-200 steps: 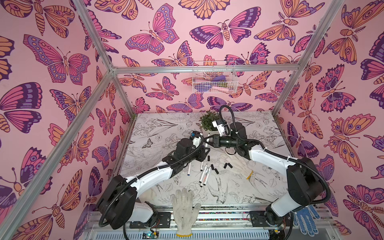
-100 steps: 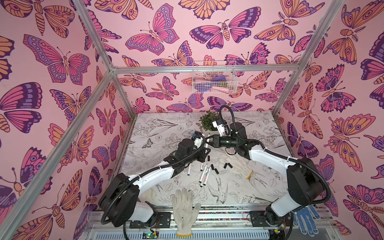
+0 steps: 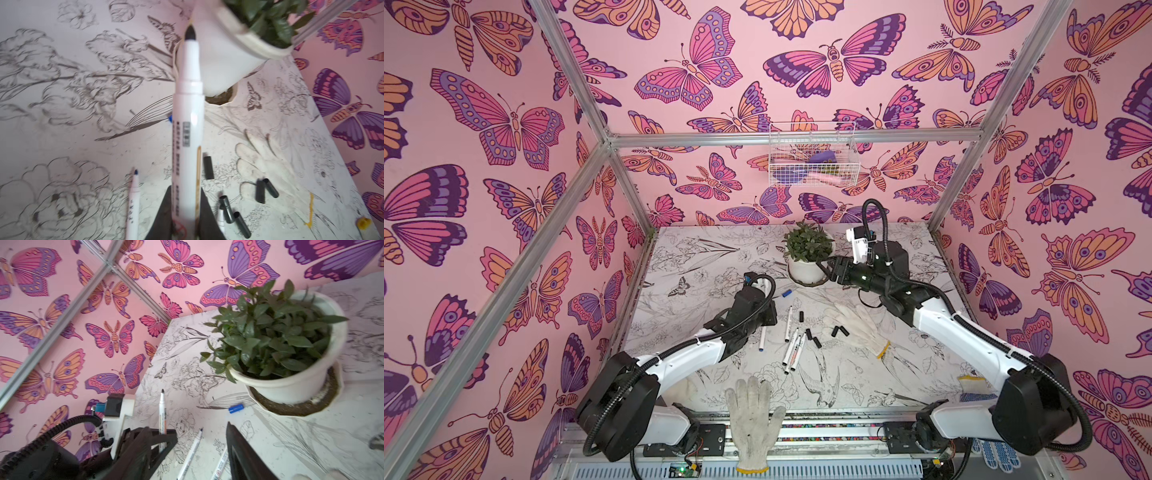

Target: Insert the pens into the pen caps

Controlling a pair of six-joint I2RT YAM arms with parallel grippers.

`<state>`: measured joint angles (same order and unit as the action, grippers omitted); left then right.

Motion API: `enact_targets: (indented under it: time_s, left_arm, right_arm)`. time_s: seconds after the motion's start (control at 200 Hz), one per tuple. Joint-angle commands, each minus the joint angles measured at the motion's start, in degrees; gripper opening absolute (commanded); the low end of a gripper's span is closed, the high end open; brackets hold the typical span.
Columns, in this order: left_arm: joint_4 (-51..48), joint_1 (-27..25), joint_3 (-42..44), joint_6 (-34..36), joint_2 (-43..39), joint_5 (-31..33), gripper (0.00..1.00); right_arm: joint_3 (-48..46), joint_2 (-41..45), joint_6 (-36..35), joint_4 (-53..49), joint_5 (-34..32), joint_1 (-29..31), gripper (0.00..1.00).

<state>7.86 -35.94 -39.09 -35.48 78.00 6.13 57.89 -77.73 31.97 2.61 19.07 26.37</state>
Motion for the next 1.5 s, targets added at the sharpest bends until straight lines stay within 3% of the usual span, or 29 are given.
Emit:
enact_targets:
  time_s: [0.0,0.085,0.235,0.34,0.466,0.596,0.831,1.492]
  left_arm:
    - [-1.3,0.2,1.0,-2.0,-0.9,2.8,0.0]
    - [-0.6,0.3,1.0,-1.9,-0.4,2.5,0.0]
    - [-0.2,0.4,0.6,-1.4,0.5,1.3,0.0]
    - [-0.2,0.4,0.5,-1.2,0.5,1.1,0.0]
    - [-0.2,0.4,0.5,-1.2,0.4,1.4,0.0]
    - [-0.2,0.4,0.8,-1.7,0.2,1.4,0.0]
    - [-0.2,0.4,0.8,-2.1,1.1,1.0,0.0]
    - [0.0,0.3,1.6,0.0,-1.8,0.8,0.0]
  right_arm:
    - [-0.1,-1.4,-7.1,-16.4,-4.2,2.7,0.57]
    - [-0.7,-2.2,-9.4,-21.7,-7.3,5.5,0.58]
    - [-3.7,-4.4,-1.5,-24.2,-14.8,5.7,0.51]
    - [-1.8,-6.4,-2.3,-29.4,-19.7,5.6,0.5]
    - [2.4,-11.7,-7.3,-39.7,-16.1,5.7,0.49]
    - [2.3,-11.9,-9.5,-42.8,-12.0,5.7,0.49]
    - [3.7,-16.8,-9.8,-42.9,-10.0,5.7,0.46]
    - [9.4,-26.3,-7.8,-42.3,-13.0,5.4,0.37]
